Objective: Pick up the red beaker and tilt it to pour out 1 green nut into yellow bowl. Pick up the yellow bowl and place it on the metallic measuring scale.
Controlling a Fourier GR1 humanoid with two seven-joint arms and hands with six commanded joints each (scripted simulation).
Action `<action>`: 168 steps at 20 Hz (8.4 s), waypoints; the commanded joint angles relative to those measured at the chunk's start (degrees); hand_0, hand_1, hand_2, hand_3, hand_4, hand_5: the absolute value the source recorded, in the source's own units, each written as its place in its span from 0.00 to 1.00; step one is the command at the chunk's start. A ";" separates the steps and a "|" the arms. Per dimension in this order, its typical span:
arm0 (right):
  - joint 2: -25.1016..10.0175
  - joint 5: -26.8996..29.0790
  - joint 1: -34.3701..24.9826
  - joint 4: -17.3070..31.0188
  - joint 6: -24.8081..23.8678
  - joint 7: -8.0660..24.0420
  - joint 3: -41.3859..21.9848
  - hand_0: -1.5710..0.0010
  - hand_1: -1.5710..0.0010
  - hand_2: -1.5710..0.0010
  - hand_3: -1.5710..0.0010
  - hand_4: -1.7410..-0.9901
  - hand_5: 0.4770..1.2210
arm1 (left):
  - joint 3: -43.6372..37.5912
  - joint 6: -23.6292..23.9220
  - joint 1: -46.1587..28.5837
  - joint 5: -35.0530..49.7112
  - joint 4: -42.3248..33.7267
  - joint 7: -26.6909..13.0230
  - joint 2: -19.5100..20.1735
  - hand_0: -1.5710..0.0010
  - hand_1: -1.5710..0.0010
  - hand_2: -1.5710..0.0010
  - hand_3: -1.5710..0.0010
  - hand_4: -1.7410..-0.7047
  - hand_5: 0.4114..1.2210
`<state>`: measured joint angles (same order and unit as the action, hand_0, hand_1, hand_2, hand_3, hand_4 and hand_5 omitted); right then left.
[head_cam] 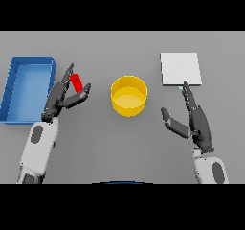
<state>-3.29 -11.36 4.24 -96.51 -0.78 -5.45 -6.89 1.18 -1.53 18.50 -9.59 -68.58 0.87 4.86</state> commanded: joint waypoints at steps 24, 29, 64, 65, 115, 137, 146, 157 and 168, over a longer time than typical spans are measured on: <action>0.73 0.83 -0.70 -0.13 -0.09 1.16 0.23 1.00 1.00 1.00 1.00 0.65 0.22 | -4.40 8.11 11.53 -1.45 19.40 12.35 -4.16 0.11 0.11 0.10 0.14 0.19 0.94; -0.68 0.68 0.64 -1.07 0.04 0.63 0.83 1.00 1.00 1.00 1.00 0.67 0.22 | -6.78 3.16 11.14 5.46 14.28 12.05 -3.99 0.04 0.03 0.03 0.04 0.06 0.91; 0.91 1.04 1.20 -1.86 0.02 1.49 0.22 1.00 1.00 1.00 1.00 0.72 0.23 | 38.78 -15.38 38.79 -40.36 16.97 -3.44 12.82 0.00 0.00 0.00 0.15 0.02 0.99; 1.51 0.96 1.17 -1.01 -0.12 2.00 0.01 1.00 1.00 1.00 1.00 0.71 0.22 | 39.86 -15.71 39.98 -41.52 17.86 -2.40 12.46 0.00 0.00 0.00 0.18 0.02 0.99; -0.40 -1.21 -2.17 0.80 0.03 -1.51 -0.76 1.00 1.00 1.00 1.00 0.81 0.21 | 3.64 -0.85 59.08 -21.50 58.56 -6.60 30.47 0.00 0.00 0.00 0.00 0.00 1.00; -0.61 -0.77 -1.13 1.18 0.57 -2.62 -0.85 1.00 1.00 1.00 1.00 0.79 0.26 | -2.56 -3.44 12.01 4.93 6.42 -27.19 27.08 0.52 0.56 0.58 0.57 0.67 0.34; -0.24 -3.38 -0.96 0.67 -1.18 -1.84 -1.71 1.00 1.00 1.00 1.00 0.78 0.24 | 1.99 -4.82 11.82 -0.76 7.08 -28.62 28.99 0.94 0.94 0.94 0.94 0.92 0.27; -14.30 -21.87 -15.88 5.86 7.47 2.23 -11.37 1.00 1.00 1.00 1.00 0.80 0.20 | 0.82 -2.83 9.47 2.41 1.51 -26.04 26.40 0.99 0.99 1.00 1.00 0.90 0.34; -19.26 -34.61 -33.85 18.69 17.97 -5.54 -24.71 1.00 1.00 1.00 1.00 0.78 0.22 | -0.17 -3.90 8.94 3.03 2.27 -25.35 27.43 1.00 1.00 1.00 1.00 0.90 0.35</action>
<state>-22.52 -45.97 -29.63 -77.83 17.17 -10.91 -31.60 1.01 -5.42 27.43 -6.57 -66.30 -24.55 32.30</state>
